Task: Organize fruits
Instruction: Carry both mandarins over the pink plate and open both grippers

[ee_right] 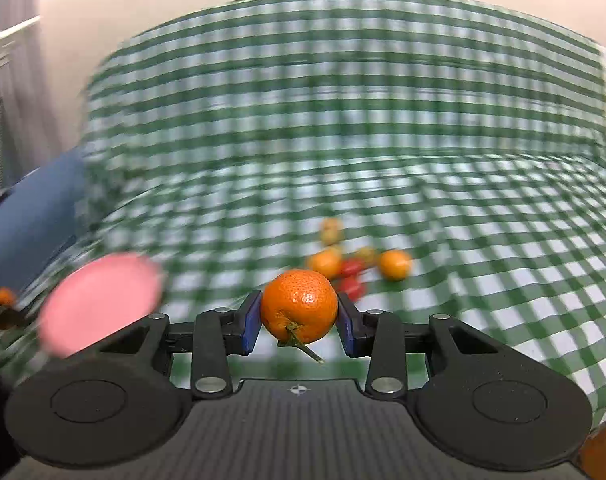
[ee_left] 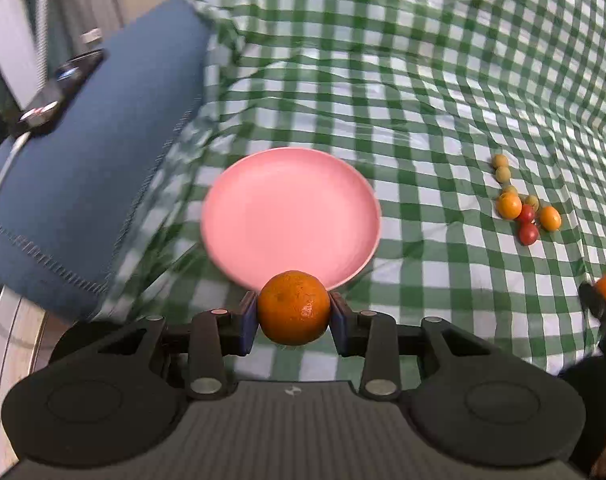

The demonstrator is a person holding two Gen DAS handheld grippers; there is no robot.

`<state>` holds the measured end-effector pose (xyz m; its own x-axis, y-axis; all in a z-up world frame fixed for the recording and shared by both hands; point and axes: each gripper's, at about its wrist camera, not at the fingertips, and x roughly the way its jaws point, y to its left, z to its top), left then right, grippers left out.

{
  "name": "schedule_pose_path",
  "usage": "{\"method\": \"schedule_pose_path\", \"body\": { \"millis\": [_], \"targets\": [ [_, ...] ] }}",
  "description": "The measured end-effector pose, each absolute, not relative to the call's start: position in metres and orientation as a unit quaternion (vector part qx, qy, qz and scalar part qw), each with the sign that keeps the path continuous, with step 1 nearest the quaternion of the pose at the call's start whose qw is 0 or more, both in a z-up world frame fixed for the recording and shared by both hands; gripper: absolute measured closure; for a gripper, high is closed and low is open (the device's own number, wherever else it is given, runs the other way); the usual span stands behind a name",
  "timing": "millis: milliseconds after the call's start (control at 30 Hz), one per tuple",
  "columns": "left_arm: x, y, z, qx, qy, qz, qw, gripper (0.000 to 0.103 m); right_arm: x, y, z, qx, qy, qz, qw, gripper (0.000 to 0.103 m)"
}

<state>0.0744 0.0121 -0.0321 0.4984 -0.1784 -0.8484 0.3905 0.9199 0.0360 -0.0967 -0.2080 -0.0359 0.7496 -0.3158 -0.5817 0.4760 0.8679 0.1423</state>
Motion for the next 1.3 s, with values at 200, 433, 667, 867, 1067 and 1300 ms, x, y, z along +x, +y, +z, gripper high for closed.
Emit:
{"method": "schedule_pose_path", "body": {
  "millis": [200,433,667,867,1067,1300],
  "targets": [
    [0.047,0.055,-0.011,0.077,0.439,-0.163,0.880,0.062,-0.102,-0.155,-0.007,0.130,0.285,-0.148,0.938,0.063],
    [0.034,0.087,0.002,0.045,0.417,-0.165,0.893,0.062,-0.101,-0.122,0.017,0.069,0.269,-0.119,0.953,0.063],
    [0.035,0.098,-0.005,0.035,0.421,-0.171,0.890,0.062,-0.105,-0.114,0.021,0.064,0.278,-0.121,0.951,0.063],
    [0.043,0.095,-0.016,0.028,0.435,-0.172,0.883,0.062,-0.095,-0.113,0.016,0.054,0.289,-0.127,0.947,0.063],
    [0.050,0.096,-0.019,0.015,0.431,-0.179,0.884,0.062,-0.080,-0.114,0.018,0.049,0.287,-0.126,0.948,0.063],
    [0.071,0.092,-0.024,0.011,0.438,-0.164,0.884,0.062,-0.050,-0.118,0.020,0.077,0.288,-0.112,0.948,0.063]
  ]
}}
